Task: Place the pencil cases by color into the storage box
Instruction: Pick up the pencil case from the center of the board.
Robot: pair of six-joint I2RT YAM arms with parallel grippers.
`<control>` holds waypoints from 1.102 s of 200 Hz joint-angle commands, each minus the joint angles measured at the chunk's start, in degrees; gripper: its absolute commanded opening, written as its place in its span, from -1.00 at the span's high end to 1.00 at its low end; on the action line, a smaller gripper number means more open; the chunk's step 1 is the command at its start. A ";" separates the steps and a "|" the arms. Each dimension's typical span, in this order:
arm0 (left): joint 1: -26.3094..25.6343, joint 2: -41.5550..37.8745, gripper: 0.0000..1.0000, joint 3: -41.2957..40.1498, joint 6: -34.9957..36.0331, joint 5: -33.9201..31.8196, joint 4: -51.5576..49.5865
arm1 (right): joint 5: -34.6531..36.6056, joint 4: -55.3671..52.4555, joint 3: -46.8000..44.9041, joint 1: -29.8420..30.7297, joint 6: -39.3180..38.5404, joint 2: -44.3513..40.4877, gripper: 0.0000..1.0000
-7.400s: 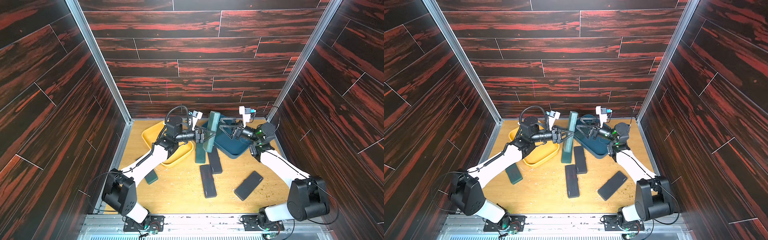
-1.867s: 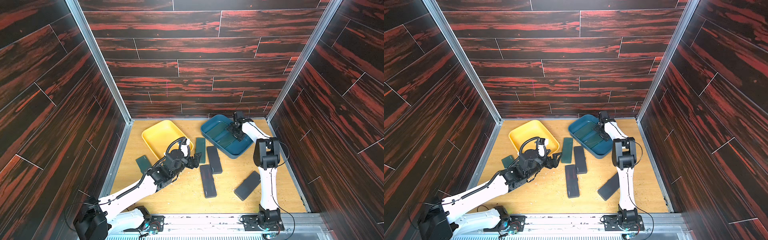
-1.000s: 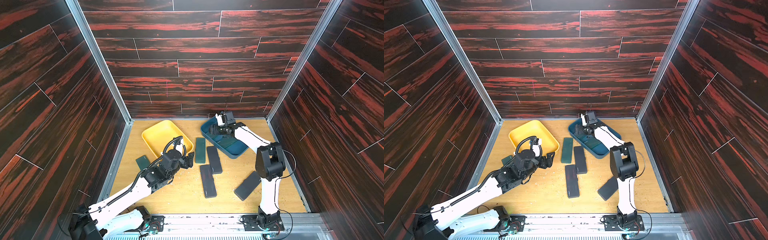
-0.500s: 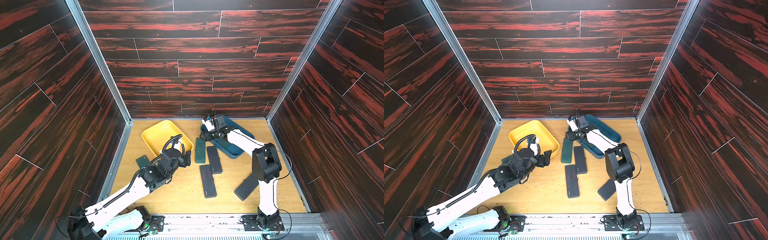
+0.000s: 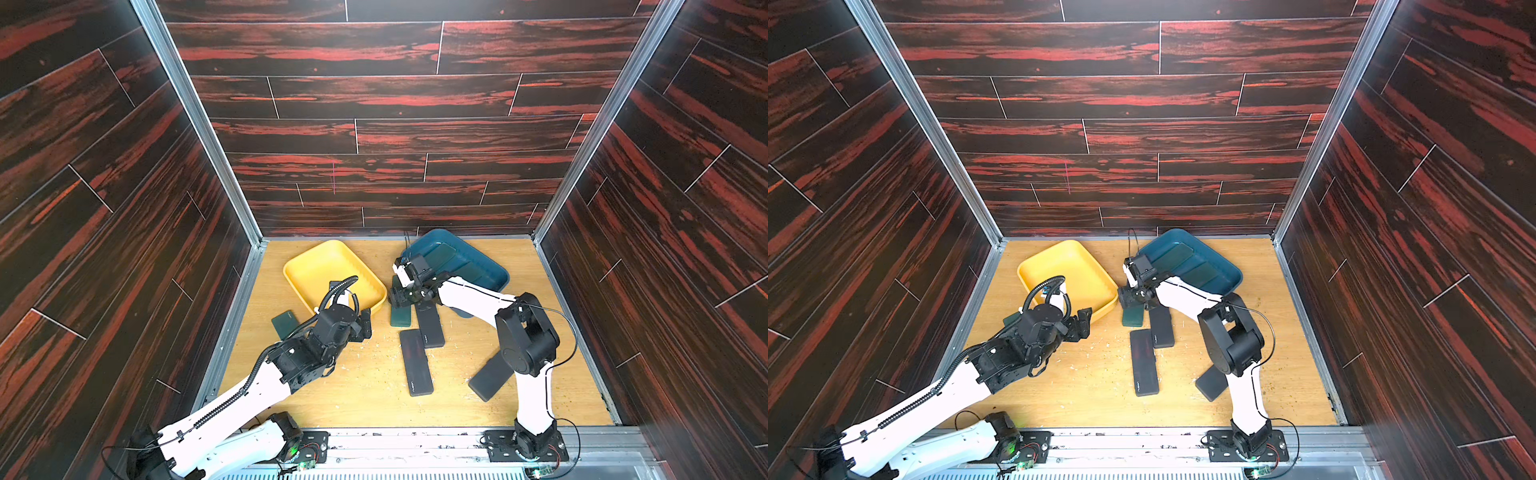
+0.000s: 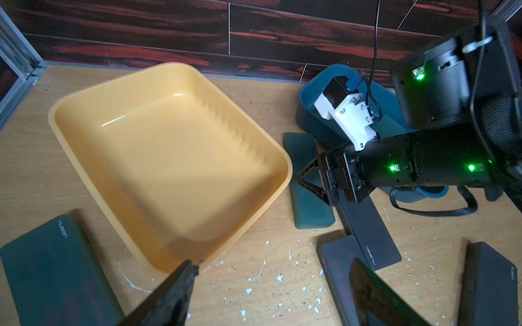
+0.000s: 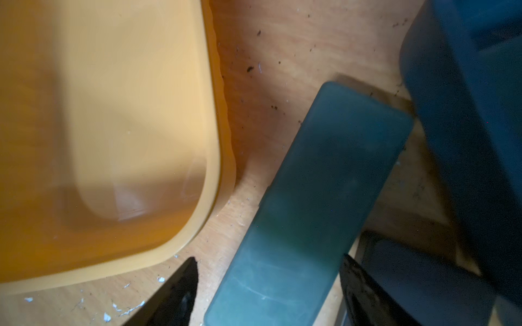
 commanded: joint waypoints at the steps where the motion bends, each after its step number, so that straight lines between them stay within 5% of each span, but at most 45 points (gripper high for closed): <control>1: 0.02 -1.84 -0.72 -1.08 -1.58 -0.63 -1.45 | 5.93 -3.48 0.60 1.19 5.43 -1.98 -0.59; 94: 0.02 -4.88 -0.72 -2.84 -2.28 -1.26 -1.63 | 10.28 -4.22 1.74 2.78 15.98 1.68 -0.59; 220: 0.02 -5.11 -0.71 -3.55 -3.33 -0.91 -1.32 | 11.81 -6.14 5.48 3.14 19.08 7.26 -0.60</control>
